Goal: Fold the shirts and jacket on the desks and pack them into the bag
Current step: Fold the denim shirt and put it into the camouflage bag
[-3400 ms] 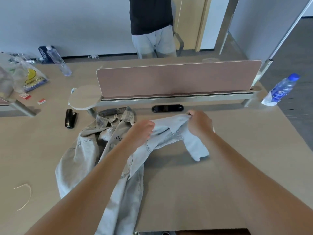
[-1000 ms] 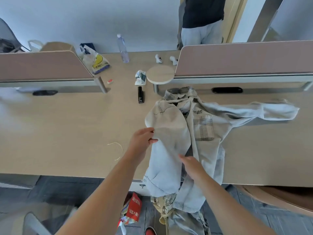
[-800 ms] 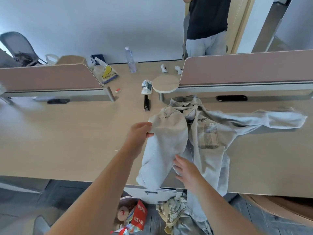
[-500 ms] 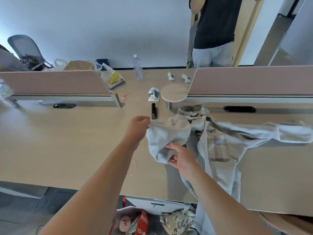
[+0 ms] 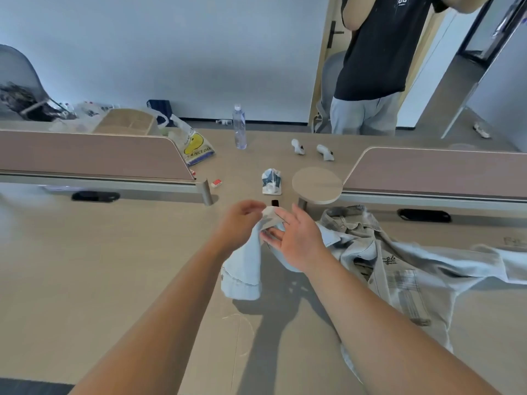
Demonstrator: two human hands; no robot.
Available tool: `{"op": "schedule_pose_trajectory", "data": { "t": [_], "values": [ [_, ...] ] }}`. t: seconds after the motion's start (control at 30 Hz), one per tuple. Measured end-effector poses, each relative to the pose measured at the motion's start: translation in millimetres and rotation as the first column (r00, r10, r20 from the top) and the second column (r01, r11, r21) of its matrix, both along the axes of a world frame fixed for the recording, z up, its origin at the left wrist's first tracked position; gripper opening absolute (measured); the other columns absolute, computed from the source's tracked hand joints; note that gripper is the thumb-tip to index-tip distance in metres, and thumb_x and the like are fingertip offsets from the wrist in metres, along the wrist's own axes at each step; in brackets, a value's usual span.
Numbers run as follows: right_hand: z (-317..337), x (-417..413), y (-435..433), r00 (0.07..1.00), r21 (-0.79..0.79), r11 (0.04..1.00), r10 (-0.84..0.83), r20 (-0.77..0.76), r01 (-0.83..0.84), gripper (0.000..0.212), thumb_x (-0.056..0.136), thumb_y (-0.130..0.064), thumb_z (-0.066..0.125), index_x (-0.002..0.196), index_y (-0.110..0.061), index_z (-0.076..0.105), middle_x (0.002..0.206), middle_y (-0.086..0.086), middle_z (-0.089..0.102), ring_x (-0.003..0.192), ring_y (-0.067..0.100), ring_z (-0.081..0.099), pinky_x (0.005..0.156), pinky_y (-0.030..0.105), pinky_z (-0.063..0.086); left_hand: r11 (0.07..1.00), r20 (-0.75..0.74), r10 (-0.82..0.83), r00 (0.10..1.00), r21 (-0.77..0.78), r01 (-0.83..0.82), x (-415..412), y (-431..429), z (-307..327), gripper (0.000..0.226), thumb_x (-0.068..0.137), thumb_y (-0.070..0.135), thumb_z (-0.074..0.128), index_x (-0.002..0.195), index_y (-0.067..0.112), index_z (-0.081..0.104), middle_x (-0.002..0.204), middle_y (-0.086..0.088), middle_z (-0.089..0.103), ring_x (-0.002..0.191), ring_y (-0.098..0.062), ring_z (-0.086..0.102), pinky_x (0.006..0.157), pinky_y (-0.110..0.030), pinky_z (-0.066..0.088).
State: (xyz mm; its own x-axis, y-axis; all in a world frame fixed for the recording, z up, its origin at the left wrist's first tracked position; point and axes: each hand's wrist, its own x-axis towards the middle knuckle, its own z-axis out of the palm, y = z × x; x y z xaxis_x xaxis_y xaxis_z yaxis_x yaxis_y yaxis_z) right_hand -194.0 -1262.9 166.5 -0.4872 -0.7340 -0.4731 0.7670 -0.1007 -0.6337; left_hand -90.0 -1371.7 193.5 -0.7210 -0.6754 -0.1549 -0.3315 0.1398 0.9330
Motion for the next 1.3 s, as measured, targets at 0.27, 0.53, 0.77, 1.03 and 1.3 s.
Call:
{"op": "schedule_pose_trajectory", "data": {
  "t": [0.27, 0.53, 0.77, 1.03, 1.3],
  "values": [
    [-9, -22, -35, 0.946, 0.062, 0.945, 0.323, -0.028, -0.321, 0.094, 0.086, -0.086, 0.024, 0.158, -0.024, 0.027, 0.164, 0.013, 0.021, 0.151, 0.035, 0.023, 0.119, 0.056, 0.026, 0.989, 0.092, 0.093, 0.991, 0.103, -0.103, 29, -21, -50, 0.025, 0.09, 0.023, 0.052, 0.109, 0.03, 0.067, 0.113, 0.011, 0.068, 0.102, -0.014, 0.064, 0.095, -0.04, 0.053],
    [-36, -46, 43, 0.906, 0.564, 0.822, 0.296, -0.304, -0.079, 0.068, 0.095, -0.067, 0.043, 0.123, -0.008, 0.061, 0.111, 0.013, 0.073, 0.105, 0.032, 0.069, 0.095, 0.048, 0.056, 0.927, 0.105, -0.065, 0.992, 0.374, 0.021, -10, 44, -79, 0.02, 0.095, 0.006, 0.047, 0.105, 0.008, 0.064, 0.093, -0.009, 0.066, 0.085, -0.022, 0.06, 0.08, -0.033, 0.043],
    [-59, -63, 194, 0.924, 0.686, 0.727, 0.242, -0.298, 0.031, 0.044, 0.101, -0.051, 0.048, 0.102, -0.01, 0.065, 0.102, 0.015, 0.074, 0.093, 0.033, 0.072, 0.087, 0.044, 0.059, 0.914, 0.173, -0.267, 0.948, 0.357, 0.192, -44, 150, -84, 0.026, 0.078, 0.023, 0.056, 0.1, 0.015, 0.067, 0.1, -0.013, 0.072, 0.1, -0.034, 0.068, 0.095, -0.048, 0.052],
    [-123, -69, 343, 0.872, 0.774, 0.634, 0.374, -0.317, 0.009, 0.023, 0.097, -0.028, 0.056, 0.088, -0.009, 0.063, 0.08, 0.007, 0.063, 0.075, 0.021, 0.062, 0.073, 0.034, 0.054, 0.945, 0.313, -0.252, 0.916, 0.282, 0.163, -47, 268, -125, 0.018, 0.095, -0.001, 0.051, 0.1, 0.006, 0.066, 0.089, -0.008, 0.069, 0.08, -0.021, 0.067, 0.09, -0.048, 0.054],
    [-168, -61, 393, 0.688, 0.801, 0.595, 0.609, -0.396, -0.066, 0.019, 0.091, -0.04, 0.059, 0.104, -0.026, 0.057, 0.102, -0.006, 0.062, 0.08, 0.013, 0.062, 0.064, 0.026, 0.049, 0.938, 0.329, -0.033, 0.944, 0.337, -0.085, -31, 325, -179, 0.025, 0.099, 0.004, 0.047, 0.122, 0.007, 0.057, 0.112, -0.013, 0.066, 0.096, -0.029, 0.068, 0.096, -0.049, 0.054]
  ]
}}
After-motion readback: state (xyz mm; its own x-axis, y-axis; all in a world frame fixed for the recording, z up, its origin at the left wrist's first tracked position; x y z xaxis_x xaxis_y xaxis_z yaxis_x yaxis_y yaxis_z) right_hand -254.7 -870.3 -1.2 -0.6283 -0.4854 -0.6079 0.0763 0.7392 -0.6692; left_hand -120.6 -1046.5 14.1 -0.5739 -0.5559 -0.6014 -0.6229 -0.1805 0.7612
